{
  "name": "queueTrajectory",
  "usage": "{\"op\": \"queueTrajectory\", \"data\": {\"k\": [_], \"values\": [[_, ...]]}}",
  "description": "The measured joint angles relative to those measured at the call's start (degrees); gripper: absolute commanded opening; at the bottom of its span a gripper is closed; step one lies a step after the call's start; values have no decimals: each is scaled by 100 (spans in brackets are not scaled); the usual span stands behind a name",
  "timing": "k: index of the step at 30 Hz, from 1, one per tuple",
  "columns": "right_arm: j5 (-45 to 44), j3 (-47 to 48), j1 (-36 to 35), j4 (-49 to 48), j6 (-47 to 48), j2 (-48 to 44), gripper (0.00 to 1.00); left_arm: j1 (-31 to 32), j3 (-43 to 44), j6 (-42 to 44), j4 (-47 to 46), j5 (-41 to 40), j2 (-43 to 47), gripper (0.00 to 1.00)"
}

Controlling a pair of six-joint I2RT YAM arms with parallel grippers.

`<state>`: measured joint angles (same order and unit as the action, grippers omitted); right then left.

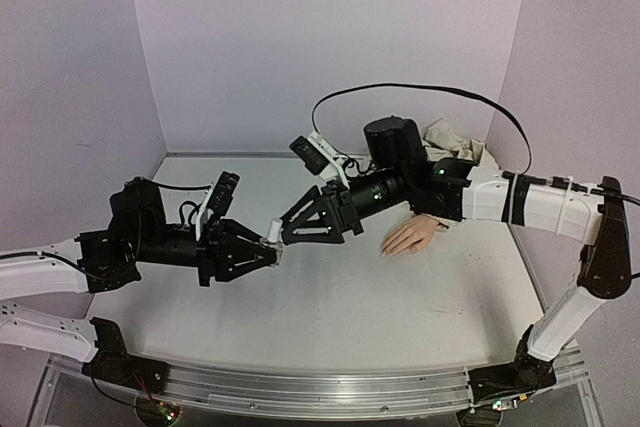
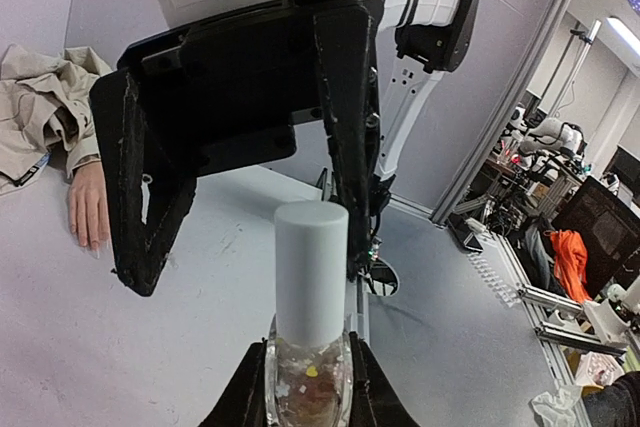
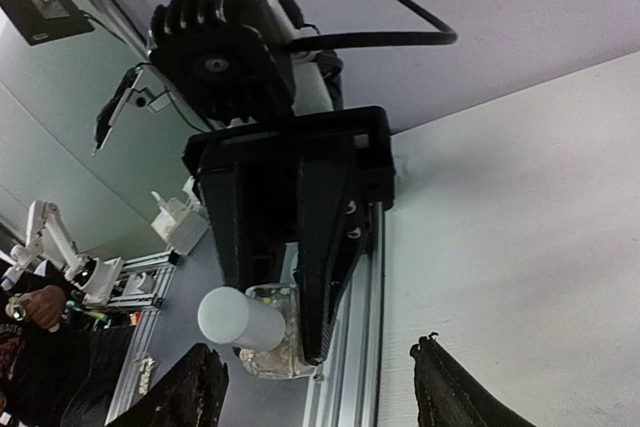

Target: Paint the nails

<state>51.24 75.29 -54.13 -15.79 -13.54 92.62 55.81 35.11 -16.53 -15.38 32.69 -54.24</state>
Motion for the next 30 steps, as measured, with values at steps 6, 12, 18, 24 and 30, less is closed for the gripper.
{"op": "queueTrajectory", "data": {"k": [6, 12, 18, 24, 30], "values": [[717, 39, 9, -374, -223, 63, 50, 0, 0, 0, 11, 278, 17, 0], [962, 188, -46, -557, -282, 131, 40, 0, 2, 0, 42, 385, -96, 0], [1040, 212, -116, -616, -302, 234, 35, 0, 2, 2, 55, 428, -122, 0], [1069, 234, -157, -627, -293, 345, 28, 0, 2, 2, 55, 444, -122, 0], [1043, 260, -197, -651, -260, 398, 3, 7, 7, -15, 57, 479, -118, 0]]}}
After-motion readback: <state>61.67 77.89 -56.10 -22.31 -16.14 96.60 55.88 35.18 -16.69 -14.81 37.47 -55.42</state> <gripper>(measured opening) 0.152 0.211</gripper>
